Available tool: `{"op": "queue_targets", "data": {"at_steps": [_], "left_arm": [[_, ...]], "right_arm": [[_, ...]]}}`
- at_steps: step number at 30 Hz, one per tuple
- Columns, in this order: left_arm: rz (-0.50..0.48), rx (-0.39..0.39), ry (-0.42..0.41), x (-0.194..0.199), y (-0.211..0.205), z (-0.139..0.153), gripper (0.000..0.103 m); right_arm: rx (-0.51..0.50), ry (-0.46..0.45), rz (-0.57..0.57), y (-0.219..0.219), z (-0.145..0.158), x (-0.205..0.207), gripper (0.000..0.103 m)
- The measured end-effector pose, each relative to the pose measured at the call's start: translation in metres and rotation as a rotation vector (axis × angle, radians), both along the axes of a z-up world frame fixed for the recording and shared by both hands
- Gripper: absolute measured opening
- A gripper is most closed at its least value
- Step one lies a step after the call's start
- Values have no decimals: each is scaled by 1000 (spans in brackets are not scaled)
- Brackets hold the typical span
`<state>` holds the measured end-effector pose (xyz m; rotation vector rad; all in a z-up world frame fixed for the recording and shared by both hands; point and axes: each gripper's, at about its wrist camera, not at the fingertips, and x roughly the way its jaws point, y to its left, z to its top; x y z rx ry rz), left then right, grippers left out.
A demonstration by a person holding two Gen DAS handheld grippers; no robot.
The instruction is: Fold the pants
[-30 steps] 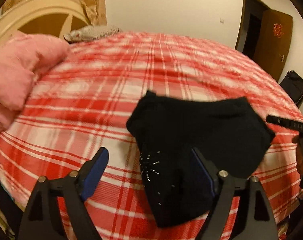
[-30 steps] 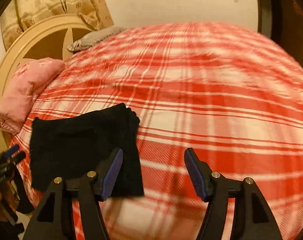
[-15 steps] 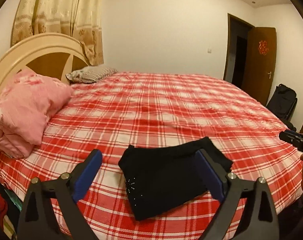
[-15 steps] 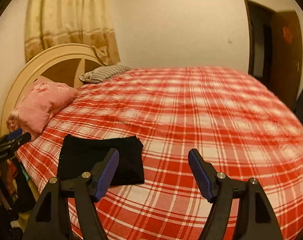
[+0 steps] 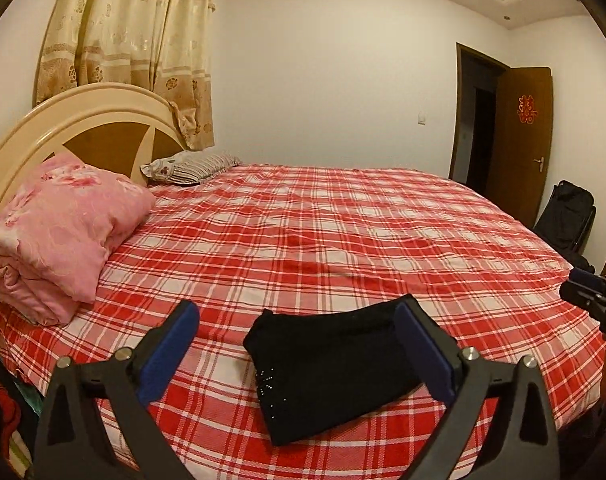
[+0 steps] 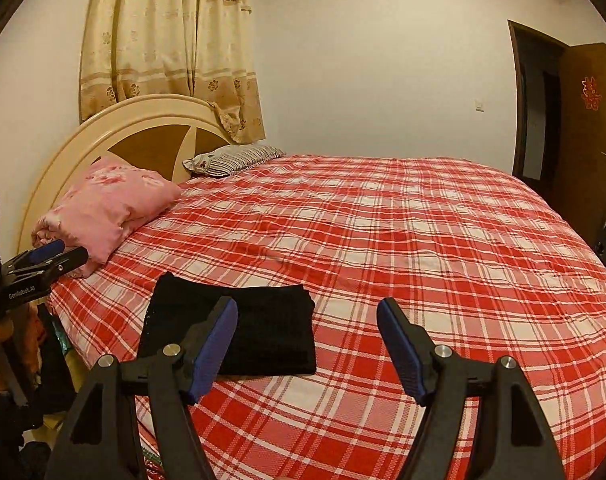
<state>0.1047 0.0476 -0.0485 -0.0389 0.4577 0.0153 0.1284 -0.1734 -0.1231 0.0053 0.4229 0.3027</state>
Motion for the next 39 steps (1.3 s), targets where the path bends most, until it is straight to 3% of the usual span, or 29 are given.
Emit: {"op": "queue_targets", "data": {"at_steps": [39], "left_arm": [[-1,25,-8,-4,-9,5,103]], "right_arm": [[-11,-25,-3,0,1,-4,75]]}}
